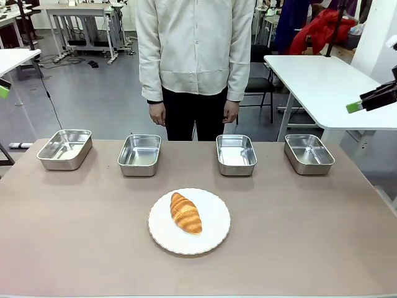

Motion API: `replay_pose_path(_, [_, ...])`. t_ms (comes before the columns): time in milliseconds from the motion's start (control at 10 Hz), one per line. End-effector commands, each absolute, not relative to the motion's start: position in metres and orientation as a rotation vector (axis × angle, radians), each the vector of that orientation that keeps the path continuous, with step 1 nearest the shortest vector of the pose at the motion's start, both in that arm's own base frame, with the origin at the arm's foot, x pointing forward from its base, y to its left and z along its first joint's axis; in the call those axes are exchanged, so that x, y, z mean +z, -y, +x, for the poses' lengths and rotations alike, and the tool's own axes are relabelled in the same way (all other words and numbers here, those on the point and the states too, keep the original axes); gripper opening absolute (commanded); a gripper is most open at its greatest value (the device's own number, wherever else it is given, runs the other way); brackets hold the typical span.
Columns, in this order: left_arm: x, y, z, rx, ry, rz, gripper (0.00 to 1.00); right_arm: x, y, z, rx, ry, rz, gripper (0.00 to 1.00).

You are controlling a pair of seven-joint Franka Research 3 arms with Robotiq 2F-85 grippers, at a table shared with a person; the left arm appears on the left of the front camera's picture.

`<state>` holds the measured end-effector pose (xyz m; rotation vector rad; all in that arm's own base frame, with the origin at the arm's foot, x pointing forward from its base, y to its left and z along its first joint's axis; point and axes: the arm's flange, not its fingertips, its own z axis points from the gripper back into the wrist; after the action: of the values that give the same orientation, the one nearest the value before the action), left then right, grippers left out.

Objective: Place the bread in the container.
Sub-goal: Place the Butter Roll into the Airtight Container indicated by the human.

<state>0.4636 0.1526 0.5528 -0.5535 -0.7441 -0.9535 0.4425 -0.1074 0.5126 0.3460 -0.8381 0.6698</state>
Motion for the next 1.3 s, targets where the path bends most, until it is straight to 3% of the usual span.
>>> replay_pose_path(0, [0.558,-0.161,0.469,-0.982,0.815,-0.562,1.00,0.509,0.130,0.455,0.679,0.882,0.373,1.00])
replay_pose_path(500, [0.571,-0.172,0.465,-0.955,0.879,-0.533,1.00,0.514,0.152,0.457,0.636,0.919,0.390,1.00])
replay_pose_path(1200, [0.570,-0.175,0.464,-0.931,0.855,-0.527,1.00,0.514,0.155,0.452,0.594,0.887,0.383,1.00])
